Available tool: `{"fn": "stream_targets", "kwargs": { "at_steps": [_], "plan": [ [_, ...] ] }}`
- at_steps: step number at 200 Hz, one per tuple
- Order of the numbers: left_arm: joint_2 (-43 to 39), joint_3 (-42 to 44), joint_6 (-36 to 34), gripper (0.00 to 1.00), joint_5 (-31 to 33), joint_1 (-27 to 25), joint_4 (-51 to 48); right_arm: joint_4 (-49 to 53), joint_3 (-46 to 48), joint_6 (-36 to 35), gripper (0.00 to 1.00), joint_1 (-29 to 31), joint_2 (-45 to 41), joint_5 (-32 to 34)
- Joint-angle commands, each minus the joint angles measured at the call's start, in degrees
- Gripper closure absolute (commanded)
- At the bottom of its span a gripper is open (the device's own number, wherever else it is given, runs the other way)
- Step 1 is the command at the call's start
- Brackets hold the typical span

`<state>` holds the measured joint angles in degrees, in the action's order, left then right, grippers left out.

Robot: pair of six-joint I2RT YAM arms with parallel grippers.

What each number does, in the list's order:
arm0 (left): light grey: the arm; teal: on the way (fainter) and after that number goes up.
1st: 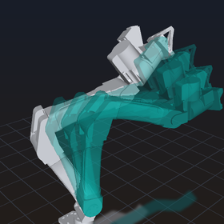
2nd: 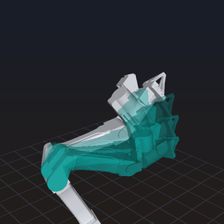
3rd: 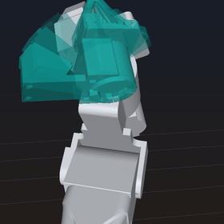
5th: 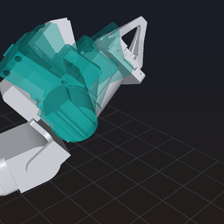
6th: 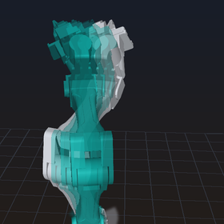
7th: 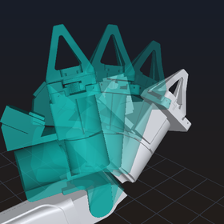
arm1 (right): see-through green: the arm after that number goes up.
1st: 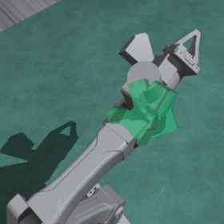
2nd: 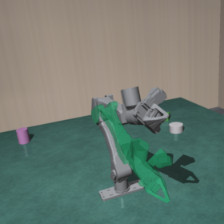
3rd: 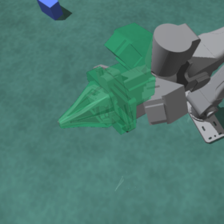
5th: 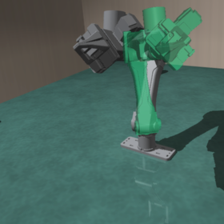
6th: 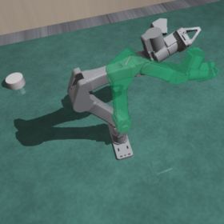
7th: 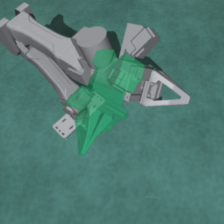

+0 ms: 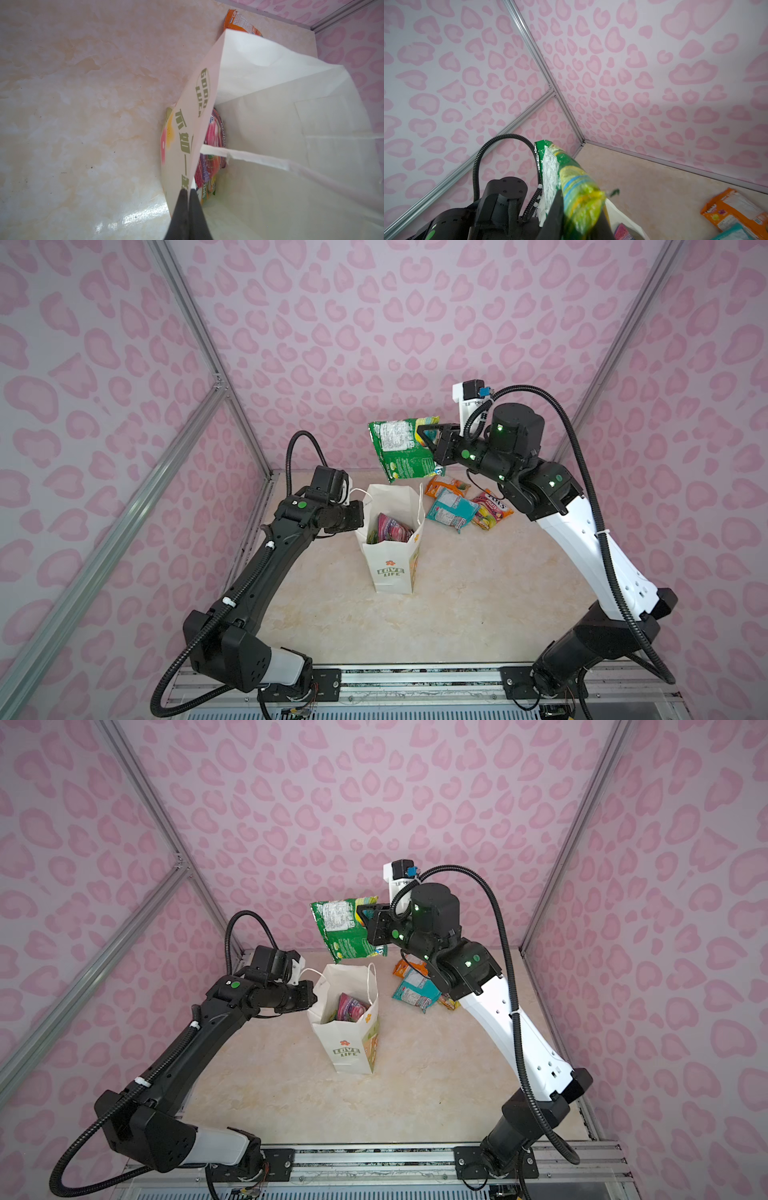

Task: Place the snacks into the paper bag
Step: 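Lift the green packet with the right gripper and carry it over the bag, then lower the green packet into the bag and open the right gripper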

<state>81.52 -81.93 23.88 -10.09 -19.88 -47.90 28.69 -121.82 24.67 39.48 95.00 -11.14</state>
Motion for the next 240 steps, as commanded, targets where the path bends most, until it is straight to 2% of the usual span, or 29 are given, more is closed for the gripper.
{"fn": "stream_targets", "kwargs": {
  "at_steps": [1, 54, 123, 148, 204, 240],
  "plan": [
    [-0.09, 0.26, -0.62, 0.97, 0.29, 0.02, -0.52, -0.64, -2.62, -0.21, 1.0, 0.98, 3.63, -1.3],
    [-0.16, 0.19, -0.69, 0.97, 0.88, 0.03, -0.55, 1.15, -4.29, 0.55, 1.0, 1.35, 9.79, -0.11],
    [0.19, 0.1, -0.73, 0.97, 0.6, 0.05, -0.75, 0.54, 11.32, -1.68, 1.0, 2.96, 3.0, 6.75],
    [0.11, 0.13, -0.68, 0.97, 1.01, 0.03, -0.7, 3.1, 14.15, -2.88, 1.0, 3.24, 1.88, 8.38],
    [0.35, 0.1, -0.64, 0.97, 0.84, 0.02, -0.79, 6.72, 15.56, -5.31, 1.0, 3.99, 0.89, 12.88],
    [0.32, 0.19, -0.7, 0.97, 0.99, 0.04, -0.77, 9.97, 12.62, -6.87, 1.0, 5.91, 4.08, 15.54]
  ]
}}
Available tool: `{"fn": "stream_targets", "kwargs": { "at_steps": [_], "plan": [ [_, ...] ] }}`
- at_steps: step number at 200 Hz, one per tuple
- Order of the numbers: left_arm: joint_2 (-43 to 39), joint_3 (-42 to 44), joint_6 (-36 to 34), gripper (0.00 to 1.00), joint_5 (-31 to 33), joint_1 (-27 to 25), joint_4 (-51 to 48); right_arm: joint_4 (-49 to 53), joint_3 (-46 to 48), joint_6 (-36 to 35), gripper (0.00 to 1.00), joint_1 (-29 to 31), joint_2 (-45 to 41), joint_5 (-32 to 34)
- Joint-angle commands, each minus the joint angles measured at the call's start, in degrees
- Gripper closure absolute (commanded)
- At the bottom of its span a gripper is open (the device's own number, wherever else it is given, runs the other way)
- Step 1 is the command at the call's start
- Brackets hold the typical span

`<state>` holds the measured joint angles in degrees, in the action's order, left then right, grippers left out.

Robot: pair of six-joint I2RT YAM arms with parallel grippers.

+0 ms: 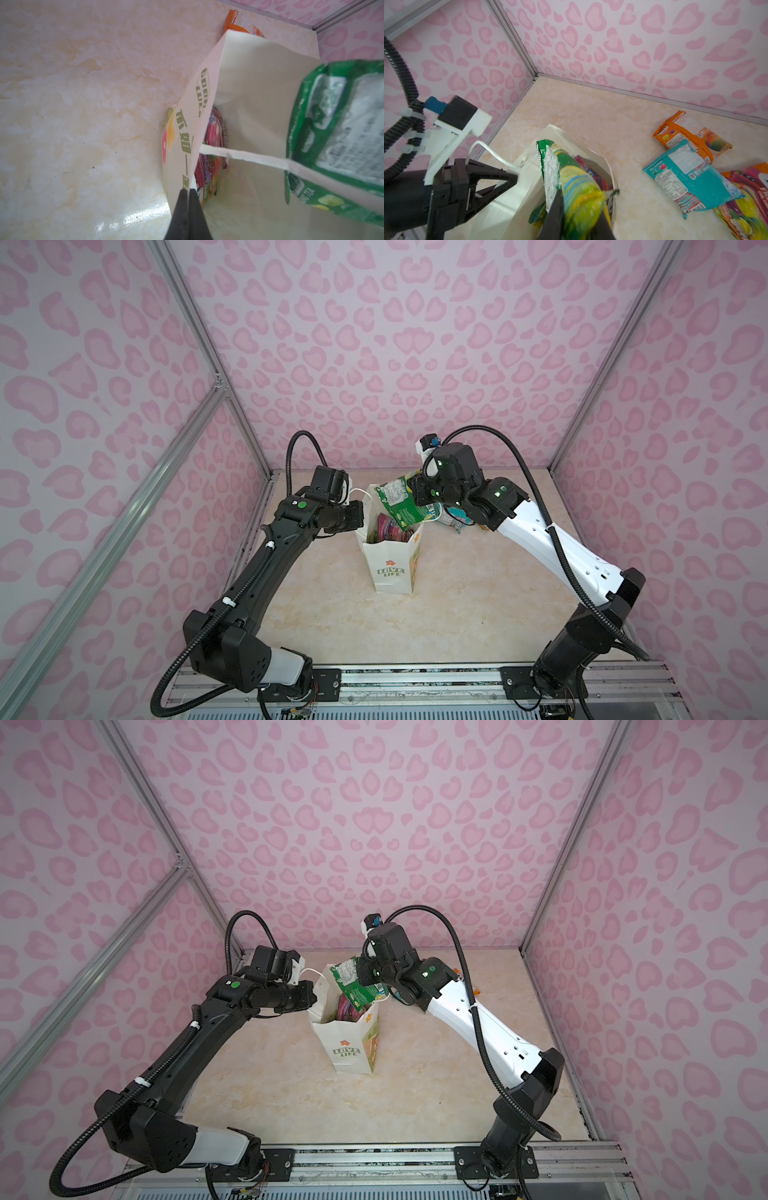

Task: Place the snacks into the paper bag
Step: 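Lower the green packet into the bag and open the right gripper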

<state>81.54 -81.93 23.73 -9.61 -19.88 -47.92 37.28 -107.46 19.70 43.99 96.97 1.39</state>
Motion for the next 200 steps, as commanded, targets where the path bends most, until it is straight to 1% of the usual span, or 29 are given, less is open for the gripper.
{"fn": "stream_targets", "kwargs": {
  "at_steps": [1, 19, 73, 123, 146, 168, 181, 186, 192, 200],
  "plan": [
    [0.29, 0.19, -0.58, 0.97, 0.53, 0.03, -0.76, 1.48, -1.85, -1.93, 1.0, 1.52, 2.23, 3.19],
    [0.43, 0.1, -0.56, 0.97, 0.33, 0.03, -0.81, 3.13, -3.66, -2.93, 1.0, 3.14, 4.36, 5.19],
    [0.2, 0.1, -0.59, 0.97, 0.38, 0.02, -0.76, 7.66, -8.65, -3.45, 1.0, 5.93, 10.52, 6.95],
    [0.07, 0.1, -0.58, 0.97, 0.37, 0.02, -0.76, 11.2, -8.6, -3.09, 1.0, 7.4, 12.92, 6.86],
    [-0.09, 0.1, -0.65, 0.97, 0.6, 0.02, -0.77, 13.11, -9.12, -2.57, 1.0, 7.46, 14.74, 8.82],
    [0.05, 0.1, -0.59, 0.97, 0.29, 0.02, -0.73, 12.87, -9.11, -2.45, 1.0, 7.28, 16.88, 10.19],
    [0.1, 0.1, -0.54, 0.97, 0.52, 0.02, -0.76, 13.46, -10.37, -2.14, 0.91, 7.05, 18.97, 10.13],
    [0.05, 0.19, -0.55, 0.97, 0.62, 0.05, -0.77, 14.03, -11.29, -2.01, 0.85, 6.98, 20.01, 10.33],
    [0.11, 0.19, -0.6, 0.97, 0.64, 0.09, -0.77, 14.78, -12.34, -1.72, 0.8, 6.9, 20.99, 10.79],
    [0.24, 0.12, -0.6, 0.97, 0.62, 0.02, -0.77, 15.91, -14.27, -1.8, 0.76, 6.86, 22.18, 11.13]
  ]
}}
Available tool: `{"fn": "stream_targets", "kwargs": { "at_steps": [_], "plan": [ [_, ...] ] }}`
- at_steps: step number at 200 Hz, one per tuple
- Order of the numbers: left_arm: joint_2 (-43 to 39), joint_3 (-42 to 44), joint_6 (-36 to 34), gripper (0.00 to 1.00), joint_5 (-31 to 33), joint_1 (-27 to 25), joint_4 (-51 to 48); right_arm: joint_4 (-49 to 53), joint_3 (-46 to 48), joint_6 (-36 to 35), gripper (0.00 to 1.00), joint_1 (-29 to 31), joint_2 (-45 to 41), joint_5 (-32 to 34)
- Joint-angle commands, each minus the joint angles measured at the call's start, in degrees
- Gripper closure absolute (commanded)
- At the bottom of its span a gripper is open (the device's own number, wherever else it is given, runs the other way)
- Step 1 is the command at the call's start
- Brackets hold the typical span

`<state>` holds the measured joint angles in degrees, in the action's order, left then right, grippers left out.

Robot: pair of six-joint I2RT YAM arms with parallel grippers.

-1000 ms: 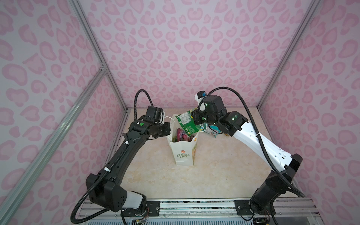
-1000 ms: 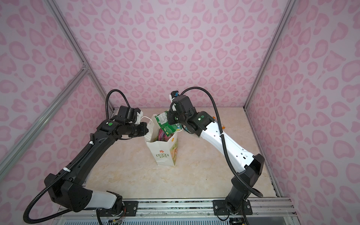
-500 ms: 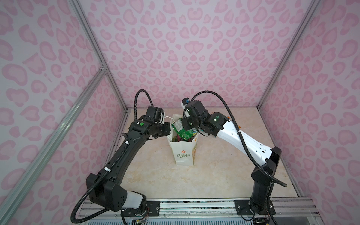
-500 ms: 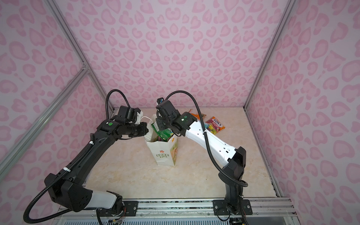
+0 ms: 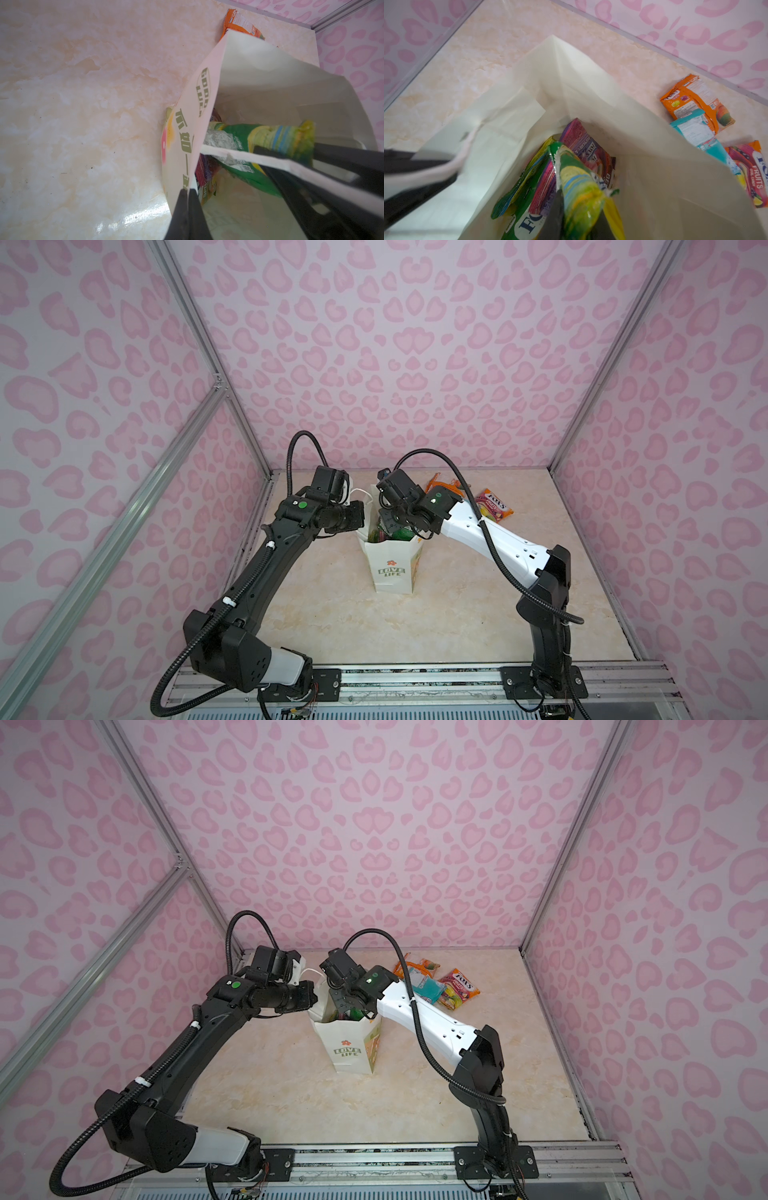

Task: Place the snacks into the paper bag
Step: 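Lower the green packet into the bag and open the right gripper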

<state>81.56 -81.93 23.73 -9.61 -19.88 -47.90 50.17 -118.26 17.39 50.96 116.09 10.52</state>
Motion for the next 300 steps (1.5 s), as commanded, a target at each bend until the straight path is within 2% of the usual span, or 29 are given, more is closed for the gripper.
{"fn": "stream_targets", "kwargs": {
  "at_steps": [1, 18, 37, 73, 91, 108, 117, 138, 181, 195, 211, 228, 244, 261, 283, 300],
  "plan": [
    [0.24, 0.11, -0.65, 0.97, 0.63, 0.06, -0.79, 3.14, -3.69, 0.4, 0.76, -0.09, 3.2, 2.06],
    [0.19, 0.1, -0.68, 0.97, 0.57, 0.02, -0.79, 5.31, -7.97, -0.41, 0.68, 0.0, 4.87, 2.13],
    [0.16, 0.11, -0.69, 0.97, 0.82, 0.02, -0.79, 5.37, -11.06, -1.72, 0.48, 0.27, 4.51, 2.31],
    [0.05, 0.1, -0.78, 0.97, 1.12, 0.08, -0.87, 0.71, -9.2, -3.99, 0.21, 0.63, -0.04, 2.35],
    [0.16, 0.04, -0.78, 0.97, 1.1, 0.04, -0.92, -1.51, -7.55, -4.78, 0.12, 0.56, -2.56, 2.05],
    [0.33, 0.02, -0.76, 0.97, 0.55, 0.07, -0.96, -3.14, -6.58, -5.6, 0.1, 0.68, -4.9, 1.16],
    [0.24, 0.02, -0.73, 0.96, 0.68, 0.09, -0.88, -3.39, -6.54, -5.7, 0.11, 0.65, -5.66, 0.39],
    [0.47, 0.04, -0.71, 0.96, 0.84, 0.06, -0.91, -3.3, -6.58, -6.49, 0.2, 2.32, -7.97, 1.32],
    [0.58, 0.05, -0.78, 0.96, 0.9, 0.07, -0.96, -7.18, -5.16, -14.05, 0.21, 10.47, -12.94, 23.02],
    [0.77, 0.02, -0.75, 0.96, 0.65, 0.08, -0.97, -10.16, -3.42, -15.97, 0.21, 12.79, -14.48, 26.01],
    [0.58, 0.02, -0.7, 0.96, 0.65, 0.02, -0.96, -12.81, -0.71, -15.56, 0.27, 14.11, -15.57, 22.03],
    [0.57, 0.06, -0.76, 0.96, 1.03, 0.08, -0.96, -10.24, -1.45, -12.08, 0.38, 13.08, -13.39, 18.12],
    [0.55, 0.02, -0.78, 0.96, 0.82, 0.04, -0.9, -6.77, -2.63, -8.93, 0.53, 10.99, -10.6, 16.93],
    [0.59, 0.1, -0.76, 0.96, 0.82, 0.05, -0.97, -4.84, -2.79, -5.32, 0.69, 7.28, -8.77, 10.52],
    [0.75, 0.02, -0.74, 0.96, 0.51, 0.02, -0.97, -3.77, -2.77, -1.77, 0.83, 2.83, -6.85, 2.69],
    [0.47, 0.02, -0.75, 0.96, 0.44, 0.04, -0.96, -3.2, -2.93, -0.39, 0.88, 0.73, -5.1, -0.33]
  ]
}}
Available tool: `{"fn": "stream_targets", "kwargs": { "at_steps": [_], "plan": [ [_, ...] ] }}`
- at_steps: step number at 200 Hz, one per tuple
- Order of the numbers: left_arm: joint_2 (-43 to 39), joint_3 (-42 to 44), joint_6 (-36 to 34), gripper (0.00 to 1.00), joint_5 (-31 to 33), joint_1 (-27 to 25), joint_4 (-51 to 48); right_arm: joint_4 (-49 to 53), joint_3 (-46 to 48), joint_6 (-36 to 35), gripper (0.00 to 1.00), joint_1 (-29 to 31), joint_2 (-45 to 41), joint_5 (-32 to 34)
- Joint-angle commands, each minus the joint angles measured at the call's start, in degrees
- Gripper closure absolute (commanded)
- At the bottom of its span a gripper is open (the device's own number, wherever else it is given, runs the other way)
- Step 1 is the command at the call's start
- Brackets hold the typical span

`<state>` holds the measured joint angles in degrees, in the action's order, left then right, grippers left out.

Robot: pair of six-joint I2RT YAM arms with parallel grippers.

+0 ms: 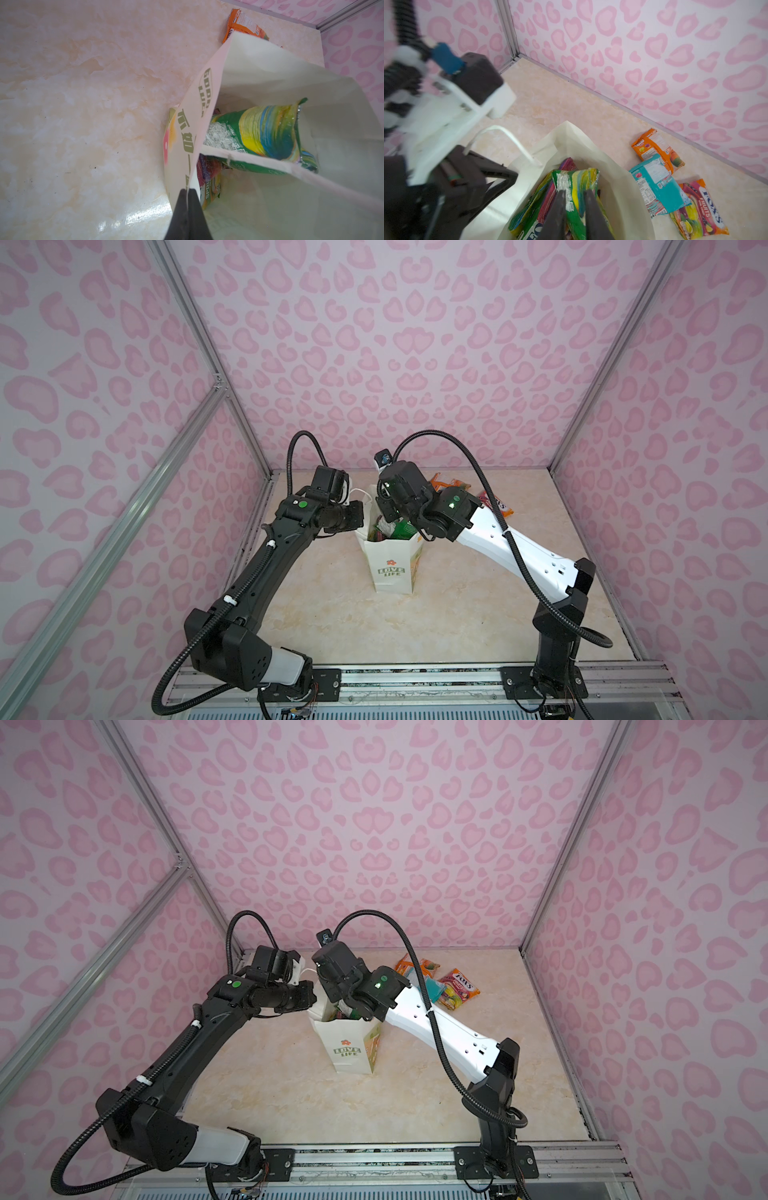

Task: Place the snacks into the paper bag
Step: 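Lower the green packet into the bag and open the right gripper, then raise the right gripper out of the bag and move to the teal packet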

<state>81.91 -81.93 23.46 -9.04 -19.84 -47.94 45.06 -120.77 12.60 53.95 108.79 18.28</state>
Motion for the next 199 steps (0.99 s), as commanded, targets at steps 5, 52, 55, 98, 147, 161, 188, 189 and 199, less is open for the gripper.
{"fn": "stream_targets", "kwargs": {
  "at_steps": [5, 52, 55, 98, 147, 161, 188, 189, 199],
  "plan": [
    [0.04, 0.1, -0.48, 0.96, 0.04, 0.02, -0.84, 2.09, -0.51, 4.7, 0.88, -2.7, 2.79, -8.51],
    [0.15, 0.02, -0.55, 0.96, 0.06, -0.03, -0.88, 6.56, -5.82, 4.92, 0.92, -3.72, 9.49, -8.78],
    [0.16, 0.02, -0.6, 0.96, 0.14, -0.02, -0.92, 6.81, -5.92, 5.11, 0.92, -3.73, 9.77, -8.38],
    [-0.06, 0.02, -0.58, 0.96, -0.09, 0.02, -0.86, 9.41, -7.14, 5.41, 0.95, -5.45, 13.49, -6.72],
    [0.1, 0.02, -0.7, 0.96, 0.15, -0.02, -0.89, 15.74, -9.53, 10.46, 0.94, -8.12, 18.67, -10.39],
    [0.03, 0.02, -0.62, 0.96, 0.42, 0.03, -0.85, 14.47, -9.4, 11.8, 0.92, -8.36, 19.15, -13.27],
    [0.19, 0.02, -0.62, 0.96, 0.28, 0.08, -1.01, 12.17, -11.24, 13.25, 0.82, -8.91, 19.79, -18.01],
    [0.27, 0.02, -0.62, 0.96, 0.31, 0.07, -1.01, 12.16, -11.59, 13.35, 0.82, -8.94, 19.79, -18.19],
    [0.31, 0.02, -0.63, 0.96, 0.51, 0.08, -0.98, 11.38, -12.58, 13.24, 0.76, -8.83, 18.99, -18.28]
  ]
}}
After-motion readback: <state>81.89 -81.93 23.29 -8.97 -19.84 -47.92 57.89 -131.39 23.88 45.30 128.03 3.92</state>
